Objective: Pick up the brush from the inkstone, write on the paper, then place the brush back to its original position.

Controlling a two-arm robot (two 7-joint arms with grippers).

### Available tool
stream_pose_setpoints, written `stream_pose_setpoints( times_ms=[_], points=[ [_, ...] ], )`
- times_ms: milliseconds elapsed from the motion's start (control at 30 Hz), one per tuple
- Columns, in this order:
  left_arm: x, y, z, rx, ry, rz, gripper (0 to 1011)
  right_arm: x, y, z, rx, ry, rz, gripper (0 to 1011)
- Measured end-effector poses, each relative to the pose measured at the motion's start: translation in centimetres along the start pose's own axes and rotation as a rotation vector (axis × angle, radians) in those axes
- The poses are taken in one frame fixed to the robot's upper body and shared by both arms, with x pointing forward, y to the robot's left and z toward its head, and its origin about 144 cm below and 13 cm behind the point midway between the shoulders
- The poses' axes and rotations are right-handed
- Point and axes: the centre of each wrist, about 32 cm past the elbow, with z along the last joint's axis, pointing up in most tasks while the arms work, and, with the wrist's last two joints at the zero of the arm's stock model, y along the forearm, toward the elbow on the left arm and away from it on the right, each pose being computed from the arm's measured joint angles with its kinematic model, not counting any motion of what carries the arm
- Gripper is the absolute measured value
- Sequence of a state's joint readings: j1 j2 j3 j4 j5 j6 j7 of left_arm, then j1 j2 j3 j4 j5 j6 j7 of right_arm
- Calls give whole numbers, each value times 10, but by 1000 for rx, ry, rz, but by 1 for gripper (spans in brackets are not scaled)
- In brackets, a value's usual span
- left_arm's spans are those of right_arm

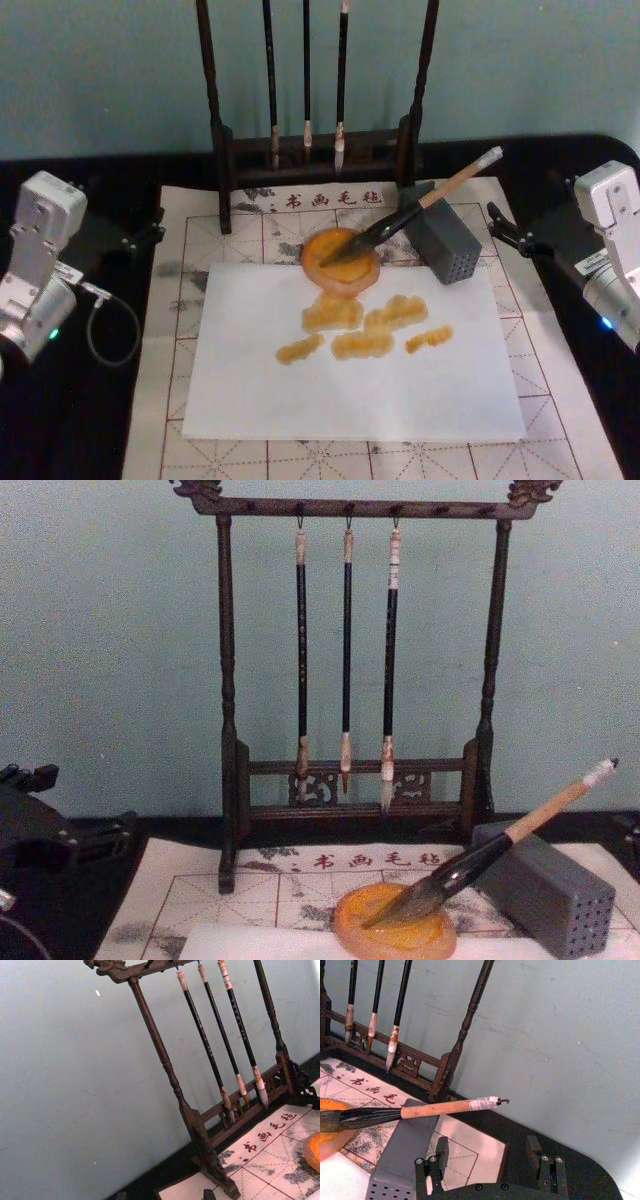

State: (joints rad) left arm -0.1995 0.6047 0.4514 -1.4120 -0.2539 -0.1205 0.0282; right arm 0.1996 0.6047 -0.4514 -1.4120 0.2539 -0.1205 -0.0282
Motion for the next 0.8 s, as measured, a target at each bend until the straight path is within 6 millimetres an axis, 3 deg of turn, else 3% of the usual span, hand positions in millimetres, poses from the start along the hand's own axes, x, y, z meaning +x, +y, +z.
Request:
stream_pose_setpoints(
  times_ms=[800],
  points=[
    [0,0,0,0,0,0,1001,0,0,0,0,0,0,1002]
  ],
)
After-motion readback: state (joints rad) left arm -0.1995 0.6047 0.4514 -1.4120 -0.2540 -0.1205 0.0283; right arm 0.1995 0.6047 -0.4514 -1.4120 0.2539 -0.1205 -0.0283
